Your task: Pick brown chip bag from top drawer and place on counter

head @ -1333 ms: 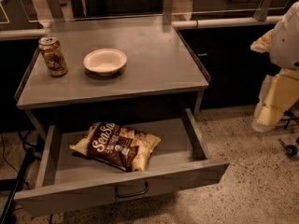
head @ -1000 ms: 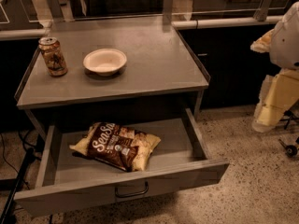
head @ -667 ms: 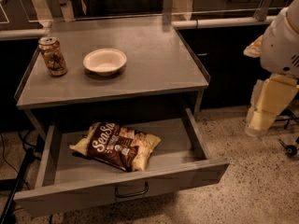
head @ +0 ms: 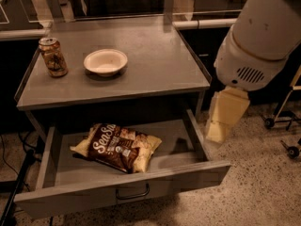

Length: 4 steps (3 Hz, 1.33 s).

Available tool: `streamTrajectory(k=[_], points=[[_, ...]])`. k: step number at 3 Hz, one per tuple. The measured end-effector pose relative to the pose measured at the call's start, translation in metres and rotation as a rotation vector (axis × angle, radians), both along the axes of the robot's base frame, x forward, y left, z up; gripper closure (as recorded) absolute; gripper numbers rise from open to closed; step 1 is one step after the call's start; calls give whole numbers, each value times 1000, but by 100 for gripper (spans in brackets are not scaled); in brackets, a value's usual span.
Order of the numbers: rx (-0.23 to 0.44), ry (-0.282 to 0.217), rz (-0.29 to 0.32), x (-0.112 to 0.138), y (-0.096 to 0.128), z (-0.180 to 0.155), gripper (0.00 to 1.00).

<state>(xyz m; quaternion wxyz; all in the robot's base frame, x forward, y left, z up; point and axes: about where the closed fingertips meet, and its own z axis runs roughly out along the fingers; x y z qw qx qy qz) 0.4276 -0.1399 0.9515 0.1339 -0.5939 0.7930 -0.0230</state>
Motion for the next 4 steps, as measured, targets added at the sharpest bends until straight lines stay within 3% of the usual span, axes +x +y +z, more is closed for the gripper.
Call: streamTrajectory(k=[1,2,4], points=[[4,2,-9,0,5,-1,0],[75,47,-9,-2,26,-20,0],[160,87,-27,19,69,-59,0]])
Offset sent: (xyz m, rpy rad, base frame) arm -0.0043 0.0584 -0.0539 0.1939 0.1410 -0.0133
